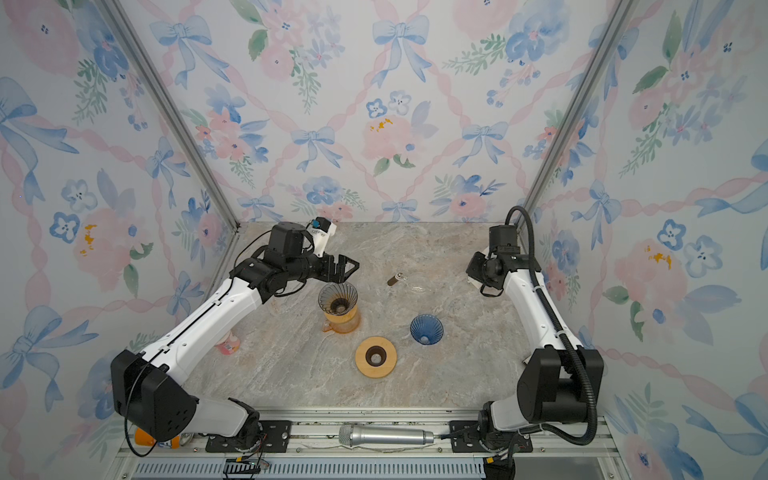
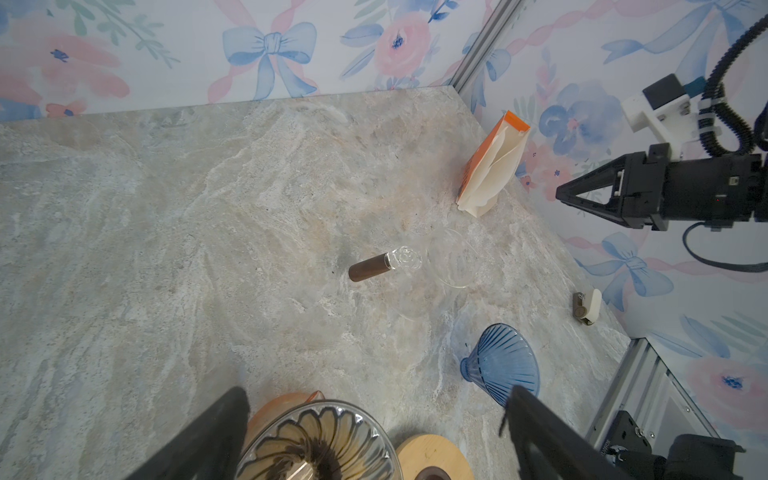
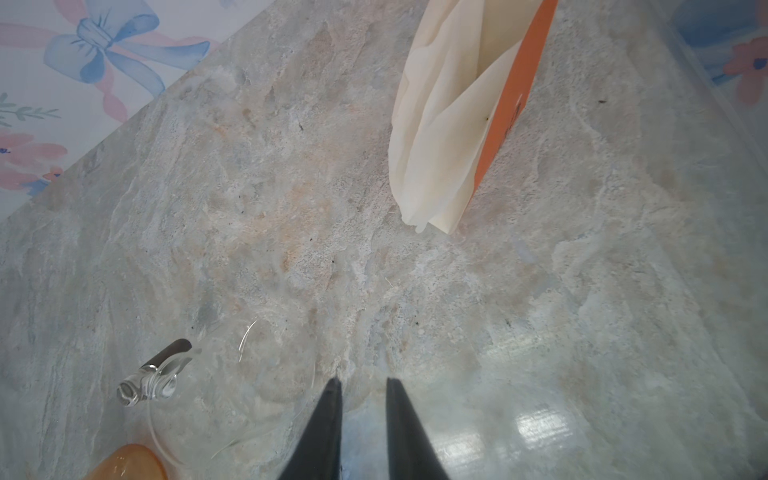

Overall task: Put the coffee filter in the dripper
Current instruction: 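Release the dripper and move the right gripper to the white paper filter box, then lower the right gripper into the orange box and pinch one white paper filter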

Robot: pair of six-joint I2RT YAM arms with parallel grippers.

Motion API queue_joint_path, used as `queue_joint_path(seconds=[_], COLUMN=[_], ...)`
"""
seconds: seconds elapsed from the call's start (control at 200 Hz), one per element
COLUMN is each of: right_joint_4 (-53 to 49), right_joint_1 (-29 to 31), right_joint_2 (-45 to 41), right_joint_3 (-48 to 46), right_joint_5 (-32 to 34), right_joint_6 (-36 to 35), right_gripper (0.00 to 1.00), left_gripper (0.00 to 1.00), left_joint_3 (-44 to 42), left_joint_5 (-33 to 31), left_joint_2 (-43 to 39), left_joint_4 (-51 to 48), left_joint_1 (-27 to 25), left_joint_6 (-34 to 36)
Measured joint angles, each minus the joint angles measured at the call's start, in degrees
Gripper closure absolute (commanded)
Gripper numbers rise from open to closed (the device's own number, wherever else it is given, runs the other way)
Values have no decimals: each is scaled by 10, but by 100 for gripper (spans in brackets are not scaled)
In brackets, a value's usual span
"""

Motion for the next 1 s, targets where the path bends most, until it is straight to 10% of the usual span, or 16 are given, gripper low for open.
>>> queue_joint_path(seconds=[1.0], right_joint_4=[89], right_joint_1=[-27], right_joint_2=[183], right_joint_3=[43], right_joint_5=[61], right_joint_6=[67], right_gripper=[73], left_gripper=[2], left_joint_3=[-5], left_joint_5=[26], left_joint_2=[40], left_joint_4=[0], left_joint_1=[22], left_joint_6=[17])
